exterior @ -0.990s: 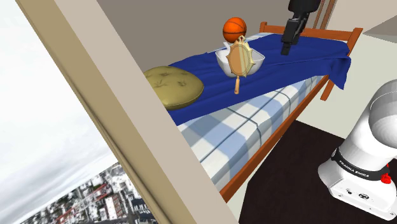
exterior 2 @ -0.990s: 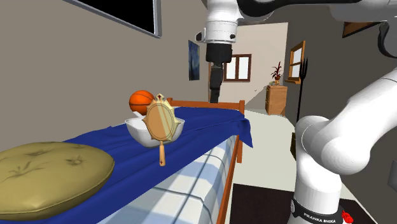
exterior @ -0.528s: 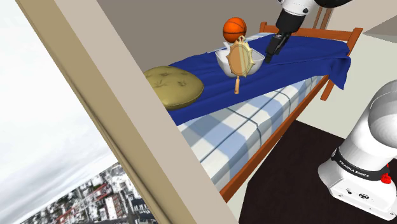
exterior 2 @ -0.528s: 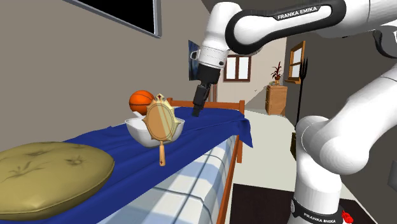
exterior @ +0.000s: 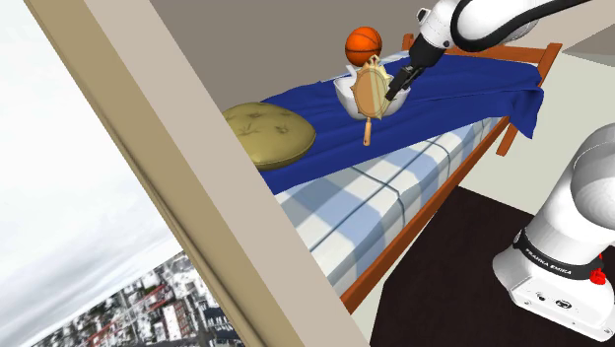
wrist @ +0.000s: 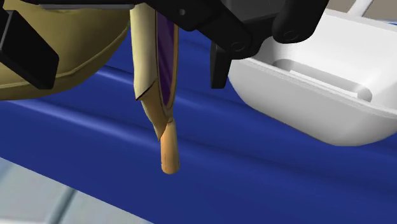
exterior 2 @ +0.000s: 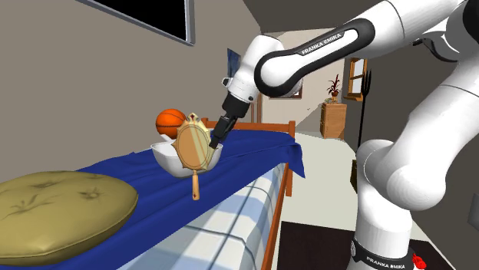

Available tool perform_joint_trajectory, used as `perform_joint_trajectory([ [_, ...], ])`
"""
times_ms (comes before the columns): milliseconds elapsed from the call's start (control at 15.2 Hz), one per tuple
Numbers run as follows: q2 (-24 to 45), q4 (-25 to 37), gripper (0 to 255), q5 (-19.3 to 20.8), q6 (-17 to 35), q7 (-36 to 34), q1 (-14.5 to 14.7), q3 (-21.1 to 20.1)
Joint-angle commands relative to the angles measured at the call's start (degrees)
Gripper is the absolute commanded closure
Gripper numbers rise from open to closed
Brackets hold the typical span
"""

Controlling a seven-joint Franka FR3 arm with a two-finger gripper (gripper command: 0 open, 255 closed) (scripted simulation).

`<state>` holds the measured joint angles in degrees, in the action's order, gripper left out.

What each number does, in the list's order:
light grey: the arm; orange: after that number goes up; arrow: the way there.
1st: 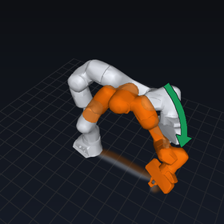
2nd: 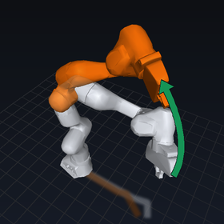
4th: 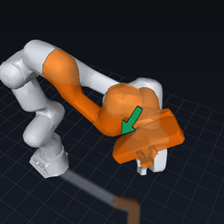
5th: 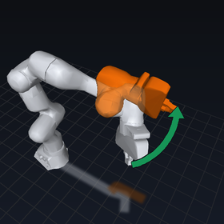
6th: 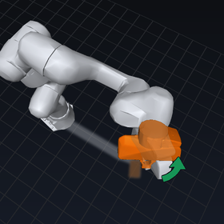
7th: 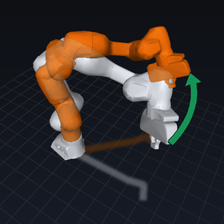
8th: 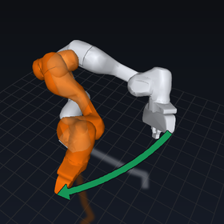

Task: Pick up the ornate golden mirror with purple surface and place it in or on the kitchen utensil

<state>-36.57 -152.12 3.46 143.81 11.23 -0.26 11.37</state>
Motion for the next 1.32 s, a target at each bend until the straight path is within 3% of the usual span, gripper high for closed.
perform_joint_trajectory([
  [0,1.62,-0.4,0,-0.25,2.8,0.38,0.3,0.57],
  [330,6.3,-0.94,0,-0.84,8.03,0.82,1.19,1.35],
  [858,6.3,-0.94,0,-0.84,8.02,0.82,1.19,1.35],
  [924,6.3,-0.94,255,-0.84,8.02,0.82,1.19,1.35],
  [1254,6.3,-0.94,255,-0.84,8.02,0.82,1.19,1.35],
])
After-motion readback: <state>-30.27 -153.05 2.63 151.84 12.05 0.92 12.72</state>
